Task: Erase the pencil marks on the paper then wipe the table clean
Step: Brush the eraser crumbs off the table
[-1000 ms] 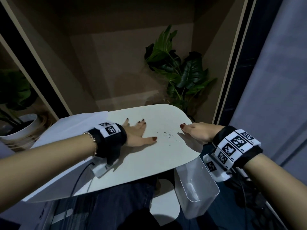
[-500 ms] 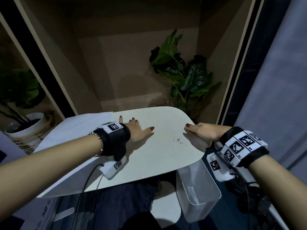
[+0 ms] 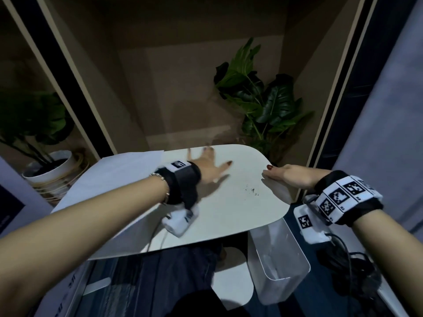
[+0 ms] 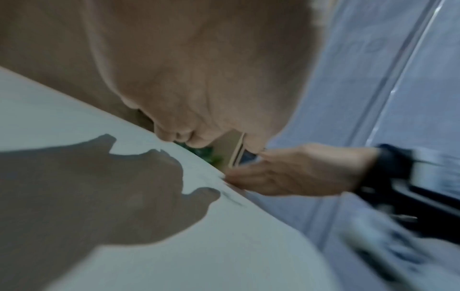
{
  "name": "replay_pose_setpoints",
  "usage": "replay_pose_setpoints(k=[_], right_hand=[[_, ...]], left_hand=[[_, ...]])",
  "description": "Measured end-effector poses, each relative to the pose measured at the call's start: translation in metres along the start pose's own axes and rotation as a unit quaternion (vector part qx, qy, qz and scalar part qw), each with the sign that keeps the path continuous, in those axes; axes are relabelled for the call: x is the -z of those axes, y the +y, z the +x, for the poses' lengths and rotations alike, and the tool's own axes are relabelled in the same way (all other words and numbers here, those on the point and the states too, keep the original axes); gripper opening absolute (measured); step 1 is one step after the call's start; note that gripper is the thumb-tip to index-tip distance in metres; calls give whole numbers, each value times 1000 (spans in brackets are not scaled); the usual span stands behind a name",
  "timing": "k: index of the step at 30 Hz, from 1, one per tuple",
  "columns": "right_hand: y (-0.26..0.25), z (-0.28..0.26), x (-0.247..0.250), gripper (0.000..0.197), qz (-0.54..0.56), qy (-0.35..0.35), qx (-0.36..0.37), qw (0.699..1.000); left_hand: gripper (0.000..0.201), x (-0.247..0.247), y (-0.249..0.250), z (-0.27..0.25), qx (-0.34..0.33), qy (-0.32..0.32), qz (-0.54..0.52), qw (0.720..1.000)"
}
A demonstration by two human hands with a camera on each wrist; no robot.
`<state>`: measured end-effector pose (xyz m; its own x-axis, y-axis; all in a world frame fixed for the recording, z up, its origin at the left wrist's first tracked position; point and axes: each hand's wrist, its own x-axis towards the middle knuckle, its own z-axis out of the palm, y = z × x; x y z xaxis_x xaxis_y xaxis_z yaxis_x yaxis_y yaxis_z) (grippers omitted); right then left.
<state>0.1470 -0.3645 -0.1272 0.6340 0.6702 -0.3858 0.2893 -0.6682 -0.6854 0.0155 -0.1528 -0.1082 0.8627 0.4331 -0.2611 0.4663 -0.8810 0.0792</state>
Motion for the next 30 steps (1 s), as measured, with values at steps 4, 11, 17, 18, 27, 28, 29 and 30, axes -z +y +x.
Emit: replay_pose_setpoints(k=[4, 11, 17, 18, 27, 28, 29, 30], right_hand=[[0, 3, 1, 54, -10, -9, 0, 1000], [3, 6, -1, 62, -15, -14, 2, 1000], [2, 3, -1, 48, -7, 9, 15, 1000], [2, 3, -1, 49, 1, 9, 14, 1000], [3, 4, 1, 59, -28, 3, 9, 1000], [5, 6, 1, 58, -28, 4, 9, 1000], [6, 7, 1, 57, -26, 2, 8, 1000], [7, 8, 1, 56, -23, -2, 10, 1000]], left_hand=[[101, 1, -51, 6, 157, -15, 20, 987], [97, -23, 22, -49, -80, -118, 44, 989], [74, -15, 41, -36, -134, -99, 8, 986], [77, -10, 32, -27, -106, -74, 23, 991], [79, -19, 55, -32, -163, -108, 67, 978], [78, -20, 65, -39, -181, -122, 70, 973], [77, -20, 72, -44, -188, -137, 69, 970], [76, -18, 75, -47, -190, -149, 63, 968]])
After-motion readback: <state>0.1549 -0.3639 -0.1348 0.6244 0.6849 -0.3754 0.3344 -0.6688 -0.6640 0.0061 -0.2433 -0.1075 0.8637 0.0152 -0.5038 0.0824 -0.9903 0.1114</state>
